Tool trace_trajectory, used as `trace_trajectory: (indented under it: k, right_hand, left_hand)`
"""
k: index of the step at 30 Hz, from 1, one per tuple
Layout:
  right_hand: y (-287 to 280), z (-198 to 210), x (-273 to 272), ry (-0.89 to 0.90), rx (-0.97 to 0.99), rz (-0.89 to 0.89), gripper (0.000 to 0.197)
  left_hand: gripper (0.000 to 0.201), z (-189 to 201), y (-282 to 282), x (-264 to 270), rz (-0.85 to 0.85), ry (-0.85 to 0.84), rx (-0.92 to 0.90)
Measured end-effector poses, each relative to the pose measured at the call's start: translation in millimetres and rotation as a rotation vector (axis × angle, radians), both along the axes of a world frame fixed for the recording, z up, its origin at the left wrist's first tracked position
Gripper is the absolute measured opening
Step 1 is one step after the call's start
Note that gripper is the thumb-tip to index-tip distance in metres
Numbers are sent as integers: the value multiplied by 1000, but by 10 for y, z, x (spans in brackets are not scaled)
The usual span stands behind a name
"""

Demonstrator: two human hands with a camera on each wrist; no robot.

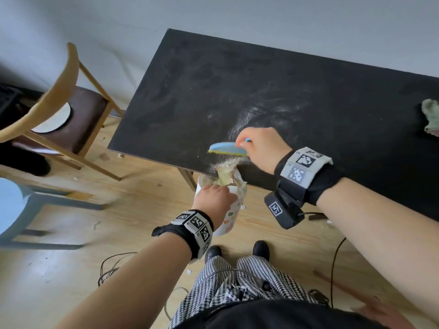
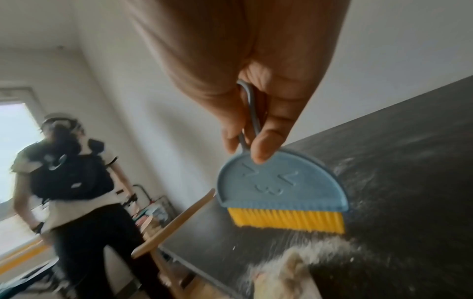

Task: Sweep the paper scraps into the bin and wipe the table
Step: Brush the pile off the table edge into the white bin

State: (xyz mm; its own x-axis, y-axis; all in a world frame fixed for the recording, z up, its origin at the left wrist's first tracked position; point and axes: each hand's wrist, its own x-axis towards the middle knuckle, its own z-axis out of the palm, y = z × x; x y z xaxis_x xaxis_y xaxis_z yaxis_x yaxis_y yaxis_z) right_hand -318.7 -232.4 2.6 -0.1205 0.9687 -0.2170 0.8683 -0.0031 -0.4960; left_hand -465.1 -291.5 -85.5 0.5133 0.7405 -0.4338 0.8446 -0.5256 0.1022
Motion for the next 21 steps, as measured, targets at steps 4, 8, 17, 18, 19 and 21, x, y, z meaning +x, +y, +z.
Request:
trace_trajectory:
  k: [4, 8, 17, 18, 19, 21]
  right_hand:
    - [-1, 16, 171, -198, 54, -107, 20]
    - [-177, -132, -88, -273, -14, -1, 17]
    - [-168, 23, -164, -60, 75, -61, 23]
    - [-107, 29, -133, -84, 89, -91, 21]
    - [-53, 22, -127, -117, 86, -110, 20]
    - [-8, -25, -189, -166, 48, -108, 20]
  left_hand:
    - [34, -30, -13, 13, -21, -8, -4]
    - [35, -61, -27, -26, -22, -2, -11]
    - [36, -78, -68, -169, -78, 34, 9]
    - [36, -76, -69, -179, -76, 34, 10]
    - [36, -73, -68, -184, -72, 35, 9]
    - [36, -69, -60, -192, -63, 31, 13]
